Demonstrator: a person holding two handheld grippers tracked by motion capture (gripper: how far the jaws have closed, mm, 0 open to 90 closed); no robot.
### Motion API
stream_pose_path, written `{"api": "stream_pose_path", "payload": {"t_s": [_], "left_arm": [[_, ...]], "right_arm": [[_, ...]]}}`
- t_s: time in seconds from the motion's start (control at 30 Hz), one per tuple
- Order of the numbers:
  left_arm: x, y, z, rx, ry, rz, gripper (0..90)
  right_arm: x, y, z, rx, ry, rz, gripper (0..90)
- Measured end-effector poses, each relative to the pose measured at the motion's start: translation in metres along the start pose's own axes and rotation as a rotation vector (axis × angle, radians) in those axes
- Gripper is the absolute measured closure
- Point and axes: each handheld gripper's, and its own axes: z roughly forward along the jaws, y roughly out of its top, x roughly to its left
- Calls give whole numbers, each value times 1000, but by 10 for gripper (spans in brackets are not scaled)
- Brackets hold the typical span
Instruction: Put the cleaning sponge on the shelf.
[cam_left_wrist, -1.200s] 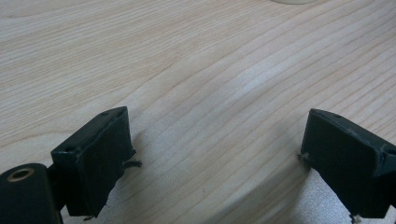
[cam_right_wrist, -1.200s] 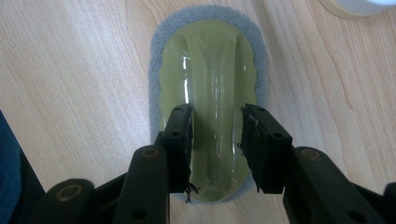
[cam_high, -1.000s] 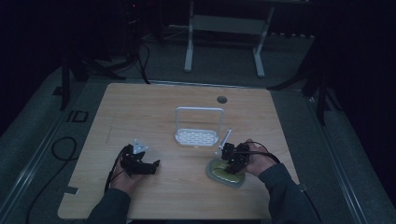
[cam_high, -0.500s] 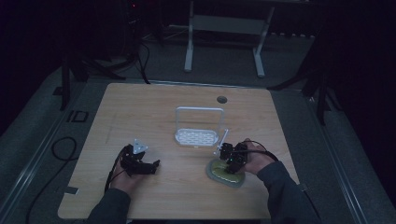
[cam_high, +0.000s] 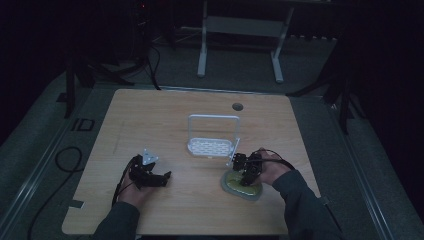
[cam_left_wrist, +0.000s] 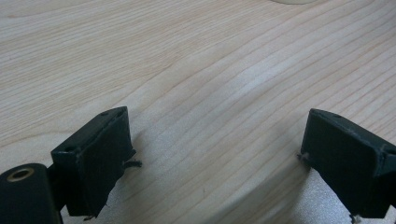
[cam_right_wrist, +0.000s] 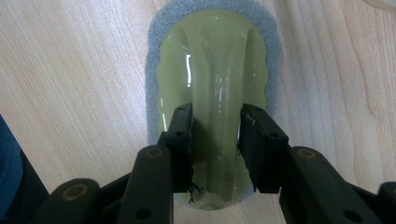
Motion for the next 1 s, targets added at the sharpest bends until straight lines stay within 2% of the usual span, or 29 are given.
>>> {"api": "stream_pose_path", "payload": {"t_s": [0.67,1.0], "left_arm": [[0,0,0,0,0,0,87],[0,0,0,0,0,0,87]], "right_arm": [[1,5,2,29,4,-29,710],[5,9,-2,8,-9,-64,711]]}}
